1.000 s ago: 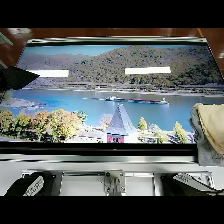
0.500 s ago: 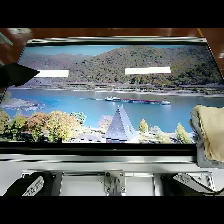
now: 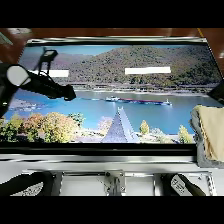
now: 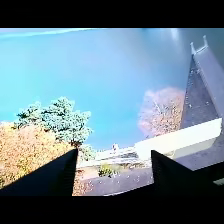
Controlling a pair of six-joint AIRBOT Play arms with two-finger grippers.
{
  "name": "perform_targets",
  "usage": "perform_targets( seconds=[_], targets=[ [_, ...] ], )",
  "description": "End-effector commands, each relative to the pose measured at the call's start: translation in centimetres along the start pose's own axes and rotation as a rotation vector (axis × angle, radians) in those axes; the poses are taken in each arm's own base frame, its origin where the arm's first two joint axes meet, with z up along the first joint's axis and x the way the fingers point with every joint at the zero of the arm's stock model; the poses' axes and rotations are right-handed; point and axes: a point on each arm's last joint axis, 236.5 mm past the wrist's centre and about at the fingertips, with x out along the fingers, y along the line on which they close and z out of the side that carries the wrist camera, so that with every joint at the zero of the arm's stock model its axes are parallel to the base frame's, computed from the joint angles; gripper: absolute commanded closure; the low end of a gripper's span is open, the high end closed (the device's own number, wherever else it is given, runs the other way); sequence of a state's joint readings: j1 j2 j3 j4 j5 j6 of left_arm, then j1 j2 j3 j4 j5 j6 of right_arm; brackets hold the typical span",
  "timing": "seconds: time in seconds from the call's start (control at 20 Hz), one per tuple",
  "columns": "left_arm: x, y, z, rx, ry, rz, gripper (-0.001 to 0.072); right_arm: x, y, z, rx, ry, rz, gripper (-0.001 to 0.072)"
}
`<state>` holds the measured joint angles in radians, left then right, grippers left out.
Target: Fold the shirts.
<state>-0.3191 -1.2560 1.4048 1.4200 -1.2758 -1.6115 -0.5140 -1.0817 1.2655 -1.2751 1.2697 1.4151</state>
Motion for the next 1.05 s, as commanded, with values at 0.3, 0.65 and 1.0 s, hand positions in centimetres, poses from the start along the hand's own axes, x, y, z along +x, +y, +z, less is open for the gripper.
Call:
perform_targets(
  seconds=[0.3, 0.65, 1.0],
  targets=[
    [2.8, 0.3, -1.8, 0.059, 0.126, 0.113, 0.0153, 4.7, 6.9, -5.9, -0.174, 0.300, 0.058, 0.0053],
    [5.4, 0.7, -2.7, 0.056, 0.196, 0.122, 0.0153, 4.7, 7.0, -5.9, -0.171, 0.299, 0.064, 0.0053],
    [5.6, 1.0, -2.7, 0.090, 0.197, 0.130, 0.0153, 4.7, 7.0, -5.9, -0.172, 0.299, 0.064, 0.0052]
  ],
)
